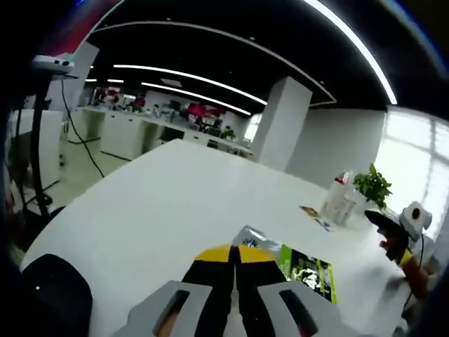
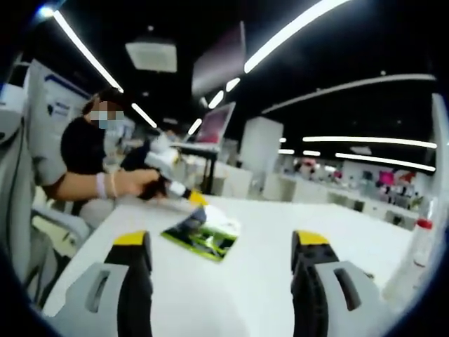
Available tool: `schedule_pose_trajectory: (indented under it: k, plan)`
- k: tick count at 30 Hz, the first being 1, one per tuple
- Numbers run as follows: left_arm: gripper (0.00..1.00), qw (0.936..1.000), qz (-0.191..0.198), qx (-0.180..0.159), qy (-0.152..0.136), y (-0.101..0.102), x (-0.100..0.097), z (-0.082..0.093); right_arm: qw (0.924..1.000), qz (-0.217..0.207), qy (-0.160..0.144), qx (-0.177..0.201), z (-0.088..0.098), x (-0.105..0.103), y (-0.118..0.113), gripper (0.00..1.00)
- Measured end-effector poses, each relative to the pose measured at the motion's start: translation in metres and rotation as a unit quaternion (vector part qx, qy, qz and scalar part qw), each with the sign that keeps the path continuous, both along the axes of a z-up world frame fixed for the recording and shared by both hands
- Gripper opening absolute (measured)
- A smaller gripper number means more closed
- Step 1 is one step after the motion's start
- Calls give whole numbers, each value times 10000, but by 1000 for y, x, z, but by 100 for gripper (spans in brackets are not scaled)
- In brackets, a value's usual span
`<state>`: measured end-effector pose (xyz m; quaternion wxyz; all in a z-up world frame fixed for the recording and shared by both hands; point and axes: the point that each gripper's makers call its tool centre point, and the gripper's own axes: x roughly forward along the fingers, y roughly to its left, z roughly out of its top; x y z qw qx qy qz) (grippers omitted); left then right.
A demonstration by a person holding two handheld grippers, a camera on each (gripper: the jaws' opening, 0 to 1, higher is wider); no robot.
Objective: Arrange the skincare products in the storage area until every visible bottle or jar stands upright without overlapping.
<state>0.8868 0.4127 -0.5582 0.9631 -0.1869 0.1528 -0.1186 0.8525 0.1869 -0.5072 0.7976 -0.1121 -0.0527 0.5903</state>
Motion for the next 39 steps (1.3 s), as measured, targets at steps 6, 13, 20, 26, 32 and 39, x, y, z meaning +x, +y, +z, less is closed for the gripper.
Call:
schedule_pose_trajectory:
  k: [6, 13, 20, 26, 32, 39]
  plan:
    - [0, 9983, -367, -115, -444, -20, -6, 38, 10000, 33, 16, 9, -1, -2, 1, 80]
    - [0, 9911, -931, -218, -923, -54, -19, 87, 9999, 63, 66, 86, -1, -3, 3, 79]
    - [0, 9810, -1419, -240, -1302, -91, -39, 122, 9989, 191, 336, 252, -1, -7, 7, 77]
    - [0, 9718, -1776, -143, -1542, -119, -55, 140, 9979, 231, 465, 378, 1, -7, 8, 76]
    - [0, 9627, -2036, -121, -1780, -140, -70, 158, 9961, 300, 633, 538, 5, -9, 7, 74]
    - [0, 9468, -2483, -246, -2035, -167, -92, 179, 9886, 599, 990, 966, 18, -19, 5, 69]
